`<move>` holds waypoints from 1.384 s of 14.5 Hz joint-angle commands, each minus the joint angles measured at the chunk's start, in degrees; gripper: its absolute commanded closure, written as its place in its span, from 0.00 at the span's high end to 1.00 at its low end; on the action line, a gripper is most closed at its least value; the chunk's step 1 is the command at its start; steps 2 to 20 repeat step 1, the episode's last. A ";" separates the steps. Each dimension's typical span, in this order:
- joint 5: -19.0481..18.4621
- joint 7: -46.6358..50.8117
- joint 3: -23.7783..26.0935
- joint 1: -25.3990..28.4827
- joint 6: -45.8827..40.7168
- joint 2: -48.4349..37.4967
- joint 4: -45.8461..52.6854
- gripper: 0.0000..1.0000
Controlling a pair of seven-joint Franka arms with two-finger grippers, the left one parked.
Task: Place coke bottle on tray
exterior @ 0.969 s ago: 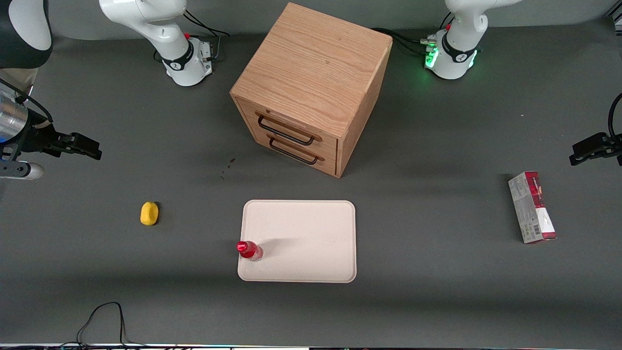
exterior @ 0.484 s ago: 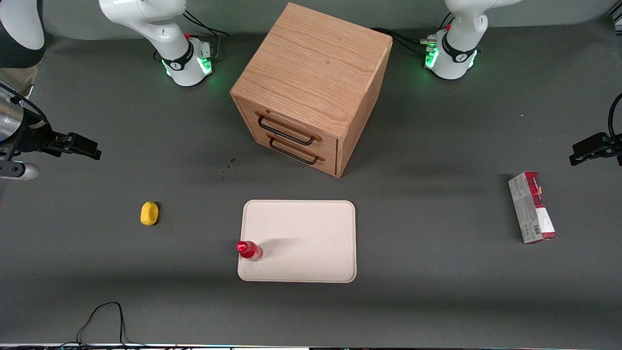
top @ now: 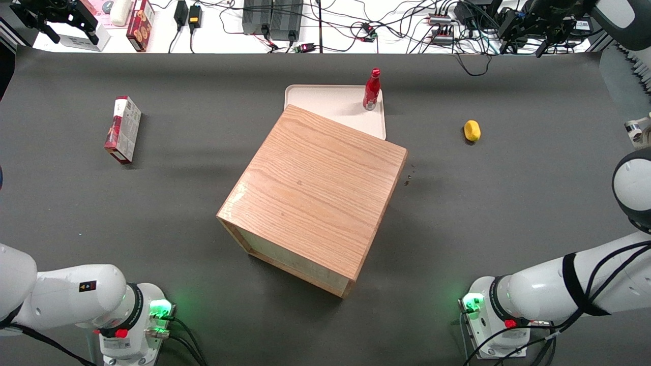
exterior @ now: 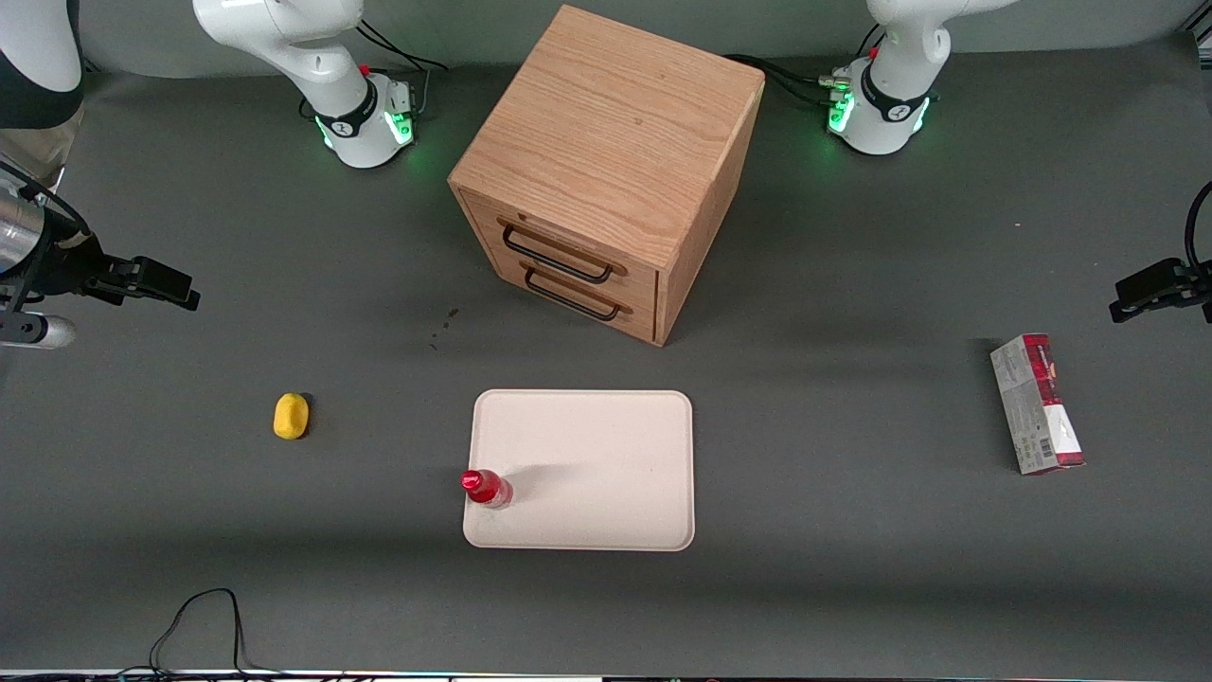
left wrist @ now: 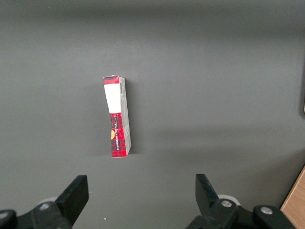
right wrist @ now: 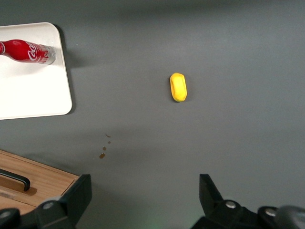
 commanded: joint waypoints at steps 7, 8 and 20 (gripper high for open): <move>1.14 -0.90 -0.91 0.87 0.45 -1.48 -1.38 1.00; 1.14 -0.90 -0.91 0.87 0.45 -1.48 -1.38 1.00; 1.14 -0.90 -0.91 0.87 0.45 -1.48 -1.38 1.00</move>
